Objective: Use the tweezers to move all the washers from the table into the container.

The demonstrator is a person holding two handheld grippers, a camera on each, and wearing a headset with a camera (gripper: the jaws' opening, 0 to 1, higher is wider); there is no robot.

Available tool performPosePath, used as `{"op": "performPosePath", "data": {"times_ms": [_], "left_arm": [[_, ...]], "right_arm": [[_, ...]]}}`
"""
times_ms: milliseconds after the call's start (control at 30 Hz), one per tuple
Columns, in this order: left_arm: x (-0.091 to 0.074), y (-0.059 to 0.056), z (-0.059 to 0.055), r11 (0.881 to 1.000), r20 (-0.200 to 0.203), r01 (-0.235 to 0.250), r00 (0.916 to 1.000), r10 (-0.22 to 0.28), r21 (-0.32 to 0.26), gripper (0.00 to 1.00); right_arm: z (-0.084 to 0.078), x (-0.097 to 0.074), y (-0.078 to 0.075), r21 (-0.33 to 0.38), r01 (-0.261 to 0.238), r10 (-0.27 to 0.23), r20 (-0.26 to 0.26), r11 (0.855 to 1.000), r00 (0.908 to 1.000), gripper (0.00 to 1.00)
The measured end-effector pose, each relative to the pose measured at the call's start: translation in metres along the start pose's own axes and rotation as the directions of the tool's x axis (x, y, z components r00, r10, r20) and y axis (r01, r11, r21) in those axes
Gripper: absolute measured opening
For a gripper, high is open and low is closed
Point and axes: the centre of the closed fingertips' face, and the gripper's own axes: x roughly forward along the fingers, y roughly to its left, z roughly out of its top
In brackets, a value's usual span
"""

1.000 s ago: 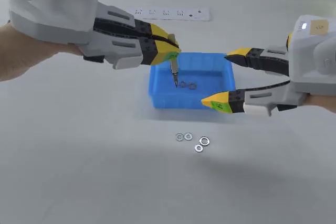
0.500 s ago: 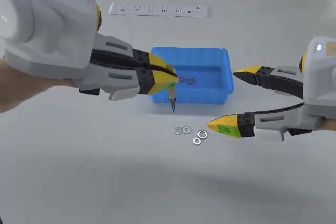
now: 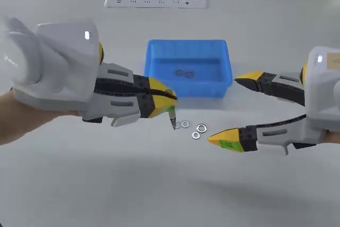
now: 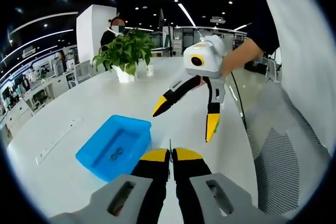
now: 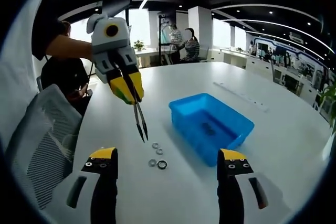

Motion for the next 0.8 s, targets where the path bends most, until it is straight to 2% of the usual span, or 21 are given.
{"op": "performPosePath", "data": {"times_ms": [67, 300, 500, 800], "left_arm": [[0.000, 0.000, -0.002, 1.000, -0.006, -0.001, 1.0000, 0.001, 0.004, 0.07], [0.000, 0.008, 0.003, 1.000, 0.020, -0.022, 0.9995, 0.022, -0.003, 0.07], [0.001, 0.011, 0.001, 1.000, 0.013, -0.023, 0.9997, 0.023, 0.003, 0.07], [0.004, 0.015, -0.003, 1.000, 0.000, -0.026, 0.9997, 0.026, 0.011, 0.07]], "right_arm": [[-0.002, 0.000, 0.003, 0.010, -0.004, 0.004, -0.001, 1.000, 1.0000, 0.78], [-0.010, 0.001, 0.013, 0.055, -0.027, 0.028, -0.003, 0.998, 0.9996, 0.80], [-0.012, 0.000, 0.022, 0.139, -0.064, 0.063, 0.016, 0.988, 0.9979, 0.84], [-0.016, -0.001, 0.033, 0.194, -0.105, 0.104, 0.018, 0.975, 0.9944, 0.84]]}}
